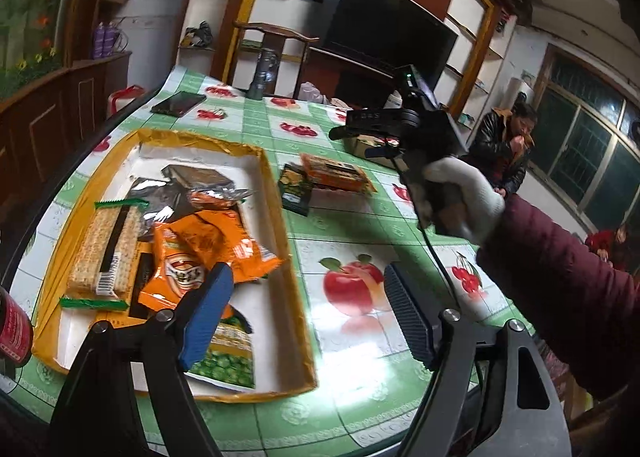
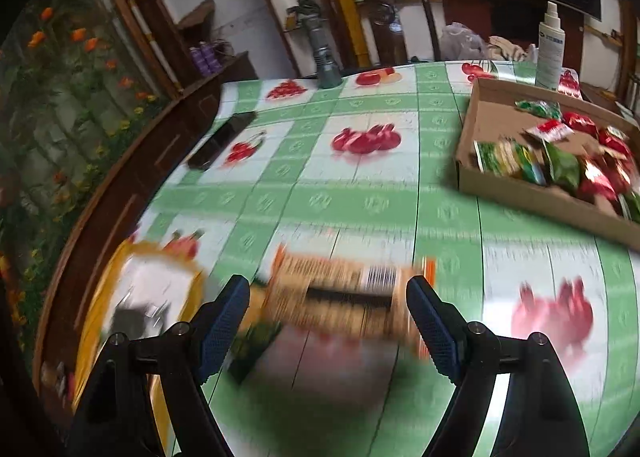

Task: Organize snacks
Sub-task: 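Grasp the orange-edged biscuit pack with the right tool and lift it, then grasp the green beef cracker bag with the left tool while the right tool holds the biscuit pack, then carry both packs into the white tray and open both tools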

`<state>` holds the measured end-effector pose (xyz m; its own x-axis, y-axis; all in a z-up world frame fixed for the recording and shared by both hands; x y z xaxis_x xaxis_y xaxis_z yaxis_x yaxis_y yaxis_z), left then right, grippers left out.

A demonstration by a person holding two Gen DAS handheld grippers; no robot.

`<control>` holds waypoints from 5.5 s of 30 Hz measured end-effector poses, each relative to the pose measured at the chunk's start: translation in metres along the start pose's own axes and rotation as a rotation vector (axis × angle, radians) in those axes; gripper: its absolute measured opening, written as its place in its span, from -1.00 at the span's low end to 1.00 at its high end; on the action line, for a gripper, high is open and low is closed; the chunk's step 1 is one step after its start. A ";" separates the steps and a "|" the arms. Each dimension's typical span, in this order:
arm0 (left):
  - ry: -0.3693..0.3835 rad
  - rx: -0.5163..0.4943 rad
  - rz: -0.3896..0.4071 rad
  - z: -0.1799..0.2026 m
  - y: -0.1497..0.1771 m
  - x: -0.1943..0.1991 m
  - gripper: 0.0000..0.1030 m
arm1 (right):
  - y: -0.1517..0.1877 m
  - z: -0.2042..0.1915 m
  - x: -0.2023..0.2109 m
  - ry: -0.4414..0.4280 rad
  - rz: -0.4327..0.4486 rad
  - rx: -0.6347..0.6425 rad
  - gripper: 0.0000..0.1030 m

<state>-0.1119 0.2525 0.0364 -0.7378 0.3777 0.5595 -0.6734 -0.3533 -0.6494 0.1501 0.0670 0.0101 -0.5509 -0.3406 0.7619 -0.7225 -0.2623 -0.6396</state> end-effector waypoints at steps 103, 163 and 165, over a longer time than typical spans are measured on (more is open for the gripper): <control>-0.101 -0.144 -0.328 0.102 0.037 -0.108 0.54 | 0.187 0.047 0.101 0.076 -0.029 0.226 0.08; -0.115 0.000 0.009 0.020 -0.020 -0.015 -0.17 | 0.181 0.062 0.117 -0.166 0.057 -0.082 0.07; -0.133 0.032 0.033 -0.001 -0.022 -0.005 -0.17 | 0.176 0.047 0.121 -0.210 0.060 -0.085 0.07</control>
<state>-0.0931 0.2590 0.0480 -0.7581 0.2490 0.6027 -0.6480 -0.3914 -0.6534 -0.0235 -0.0631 -0.0149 -0.5017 -0.5358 0.6791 -0.7283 -0.1621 -0.6659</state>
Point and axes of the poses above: each gripper's, at about its wrist camera, not at the fingertips, and x roughly against the way its jaws point, z to its right, y to its underside, the point moved 6 cm from there along -x, roughly the way its jaws point, and after that the axes turned 15 degrees about x, right-handed, at the moved point
